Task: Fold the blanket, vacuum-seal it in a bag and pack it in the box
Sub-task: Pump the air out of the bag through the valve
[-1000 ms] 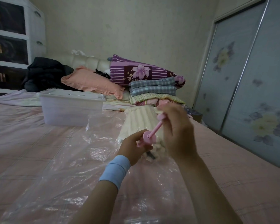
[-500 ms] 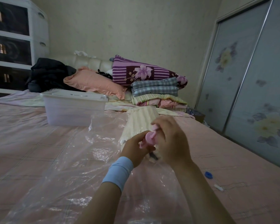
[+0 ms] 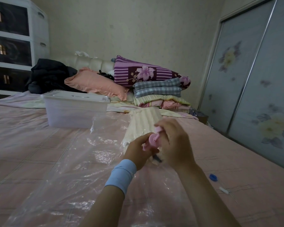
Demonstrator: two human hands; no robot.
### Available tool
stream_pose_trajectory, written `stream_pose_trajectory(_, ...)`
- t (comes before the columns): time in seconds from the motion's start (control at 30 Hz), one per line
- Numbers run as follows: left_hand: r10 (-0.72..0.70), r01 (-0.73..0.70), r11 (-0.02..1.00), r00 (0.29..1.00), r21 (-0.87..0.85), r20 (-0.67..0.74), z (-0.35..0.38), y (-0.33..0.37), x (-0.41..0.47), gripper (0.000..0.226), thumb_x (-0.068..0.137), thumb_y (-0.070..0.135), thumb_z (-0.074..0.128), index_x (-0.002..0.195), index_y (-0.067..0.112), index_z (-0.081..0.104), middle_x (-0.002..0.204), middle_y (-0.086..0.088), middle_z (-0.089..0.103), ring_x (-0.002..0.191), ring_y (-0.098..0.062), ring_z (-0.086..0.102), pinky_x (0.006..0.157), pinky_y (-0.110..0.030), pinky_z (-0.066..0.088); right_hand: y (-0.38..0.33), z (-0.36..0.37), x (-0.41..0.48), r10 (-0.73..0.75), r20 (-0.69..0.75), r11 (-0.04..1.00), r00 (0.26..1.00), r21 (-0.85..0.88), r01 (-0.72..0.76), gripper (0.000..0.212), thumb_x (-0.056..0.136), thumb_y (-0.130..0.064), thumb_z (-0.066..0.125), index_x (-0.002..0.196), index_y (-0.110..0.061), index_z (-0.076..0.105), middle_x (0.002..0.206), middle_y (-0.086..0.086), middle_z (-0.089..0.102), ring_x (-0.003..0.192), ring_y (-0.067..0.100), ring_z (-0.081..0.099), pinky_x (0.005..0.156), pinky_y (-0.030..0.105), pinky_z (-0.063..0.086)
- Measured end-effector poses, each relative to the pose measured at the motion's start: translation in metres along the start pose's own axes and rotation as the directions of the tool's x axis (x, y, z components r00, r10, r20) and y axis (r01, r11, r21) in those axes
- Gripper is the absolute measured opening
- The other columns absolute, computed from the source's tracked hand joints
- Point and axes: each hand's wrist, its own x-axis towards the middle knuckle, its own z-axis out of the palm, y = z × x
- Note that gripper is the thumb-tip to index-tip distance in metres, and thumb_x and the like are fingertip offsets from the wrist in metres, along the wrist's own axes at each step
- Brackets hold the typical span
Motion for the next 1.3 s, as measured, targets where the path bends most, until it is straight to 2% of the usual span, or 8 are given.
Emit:
stream_pose_trajectory(0.17,0.018,-0.018,0.999,1.000,0.033,-0.007,-0.002,-0.002,0.002,0.052,0.073,0.019,0.081,0.102,0.057,0.061,0.104,0.019,0.068,0.099,-0.010,0.062,0.088,-0.022,0.049,-0.025,-0.034,0.030,-0.120,-0.401,0.993,0.908,-0.063,0.104,0.020,0.101,-0.005,0.051,0.109,0.001,0.068,0.111,0.013,0.067,0.108,0.019,0.062,0.097,0.026,0.051)
stream_pose_trajectory(0.33,0.009,-0.010,1.000,1.000,0.019,0.013,0.001,0.000,-0.001,0.044,0.073,0.020,0.079,0.104,0.049,0.065,0.104,0.015,0.070,0.098,-0.012,0.065,0.089,-0.030,0.053,0.003,0.005,-0.015,0.008,-0.038,1.000,0.999,-0.027,-0.009,0.018,0.099,-0.006,0.053,0.111,-0.011,0.066,0.113,0.001,0.062,0.104,0.014,0.060,0.088,0.036,0.056)
stream_pose_trajectory(0.47,0.039,-0.041,0.997,0.999,0.066,0.027,0.001,0.002,-0.007,0.035,0.073,0.017,0.075,0.097,0.041,0.067,0.095,0.009,0.072,0.091,-0.013,0.067,0.086,-0.032,0.054,0.016,0.009,-0.025,0.107,0.242,0.994,0.964,-0.034,-0.102,0.013,0.098,-0.018,0.052,0.103,-0.019,0.064,0.102,-0.011,0.055,0.091,0.009,0.054,0.077,0.030,0.050)
stream_pose_trajectory(0.63,0.026,-0.026,1.000,0.999,0.010,-0.022,-0.003,-0.001,-0.002,0.051,0.075,0.012,0.078,0.099,0.054,0.061,0.101,0.015,0.070,0.087,0.006,0.064,0.077,-0.012,0.047,-0.021,-0.026,0.026,-0.086,-0.105,0.996,0.991,-0.015,0.085,0.021,0.099,-0.013,0.046,0.103,-0.010,0.066,0.106,0.000,0.063,0.099,0.011,0.058,0.087,0.018,0.049)
stream_pose_trajectory(0.73,0.023,-0.023,0.999,1.000,0.033,0.009,-0.005,-0.006,0.001,0.049,0.072,0.020,0.081,0.108,0.049,0.064,0.104,0.019,0.069,0.097,-0.002,0.063,0.081,-0.009,0.046,-0.028,-0.026,0.024,-0.125,-0.272,0.991,0.954,-0.072,0.109,0.025,0.100,-0.013,0.046,0.108,-0.005,0.068,0.112,0.007,0.066,0.109,0.014,0.059,0.097,0.020,0.048)
stream_pose_trajectory(0.93,0.003,-0.004,0.999,1.000,0.036,0.017,-0.003,-0.009,-0.002,0.035,0.072,0.017,0.077,0.097,0.041,0.067,0.090,0.011,0.071,0.088,-0.010,0.066,0.074,-0.014,0.049,0.005,0.015,-0.025,0.118,0.230,0.992,0.966,0.009,-0.123,0.031,0.095,-0.015,0.049,0.118,-0.013,0.069,0.127,0.001,0.060,0.117,0.016,0.056,0.098,0.042,0.051)
stream_pose_trajectory(1.17,0.025,-0.026,0.998,1.000,0.062,0.017,-0.002,-0.011,0.005,0.055,0.070,0.024,0.083,0.119,0.040,0.064,0.111,0.017,0.069,0.100,-0.007,0.064,0.079,-0.013,0.048,-0.020,-0.018,0.017,-0.061,-0.285,0.998,0.956,0.004,0.065,0.027,0.097,-0.007,0.047,0.112,-0.004,0.069,0.117,0.010,0.064,0.115,0.019,0.059,0.100,0.025,0.048)
stream_pose_trajectory(1.3,-0.001,0.000,0.999,1.000,0.037,0.003,0.000,-0.009,0.002,0.046,0.073,0.016,0.077,0.110,0.041,0.067,0.103,0.015,0.070,0.095,-0.006,0.065,0.085,-0.023,0.052,-0.002,0.011,-0.011,0.067,-0.095,0.998,0.993,-0.005,-0.067,0.032,0.099,-0.020,0.044,0.118,-0.011,0.068,0.119,0.003,0.063,0.114,0.016,0.058,0.097,0.035,0.052)
